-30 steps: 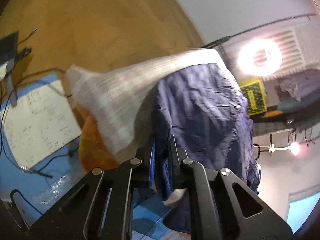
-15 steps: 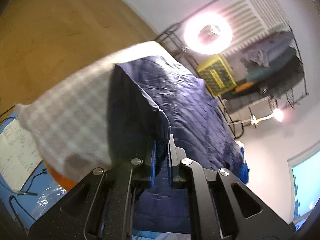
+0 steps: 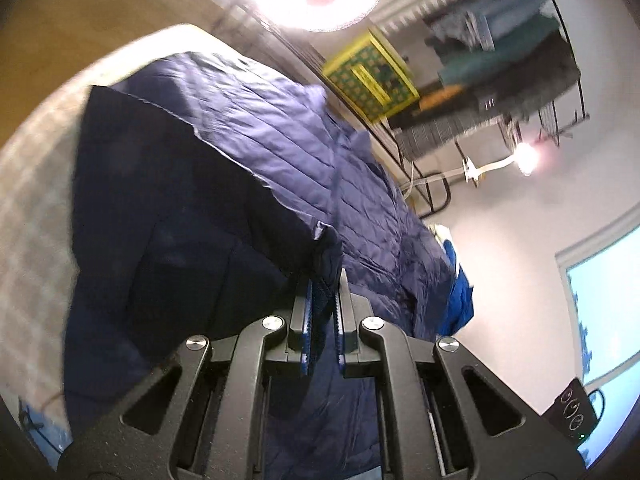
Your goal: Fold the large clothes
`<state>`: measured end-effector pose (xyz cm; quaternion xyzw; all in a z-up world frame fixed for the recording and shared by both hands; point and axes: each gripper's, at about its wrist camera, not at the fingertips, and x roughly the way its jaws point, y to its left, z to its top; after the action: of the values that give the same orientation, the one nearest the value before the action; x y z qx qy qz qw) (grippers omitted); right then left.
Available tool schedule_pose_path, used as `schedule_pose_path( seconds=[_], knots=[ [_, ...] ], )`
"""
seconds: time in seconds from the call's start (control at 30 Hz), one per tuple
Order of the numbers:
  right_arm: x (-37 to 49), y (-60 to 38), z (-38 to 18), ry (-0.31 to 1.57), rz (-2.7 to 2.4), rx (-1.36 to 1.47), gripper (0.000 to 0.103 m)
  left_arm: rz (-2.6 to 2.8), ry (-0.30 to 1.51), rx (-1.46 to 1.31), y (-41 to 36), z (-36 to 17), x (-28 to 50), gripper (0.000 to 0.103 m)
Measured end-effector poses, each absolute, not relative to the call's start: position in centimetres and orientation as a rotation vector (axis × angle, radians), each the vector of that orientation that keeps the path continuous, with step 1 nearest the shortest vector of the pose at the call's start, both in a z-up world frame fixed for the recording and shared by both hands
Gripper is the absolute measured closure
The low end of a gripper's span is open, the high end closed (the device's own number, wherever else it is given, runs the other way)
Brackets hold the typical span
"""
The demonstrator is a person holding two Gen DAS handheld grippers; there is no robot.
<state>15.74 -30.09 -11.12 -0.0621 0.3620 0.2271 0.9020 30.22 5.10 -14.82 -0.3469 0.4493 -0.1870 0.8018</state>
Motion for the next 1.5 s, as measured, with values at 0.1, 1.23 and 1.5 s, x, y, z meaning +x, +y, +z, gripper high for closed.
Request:
schedule_pose_path(
  seconds=[0.1,1.23,1.5],
  knots=[
    [18.2,-29.2,-12.7,0.793,0.510,-0.108,0.046,-0.442,1.004,-0.709,1.8,-15.7,32.3,0.096],
    [38.7,-27.6,-24.7,1.034,0.536,0.144,0.101,-0.232,0.877,-0.527,10.1,-16.5,32.0,0.089],
    [43.1,-28.3,-21.6,0.896,0.439,0.089,0.101,-0.060,0.953,-0.570,13.6,-21.9,35.7,0.089]
  ],
)
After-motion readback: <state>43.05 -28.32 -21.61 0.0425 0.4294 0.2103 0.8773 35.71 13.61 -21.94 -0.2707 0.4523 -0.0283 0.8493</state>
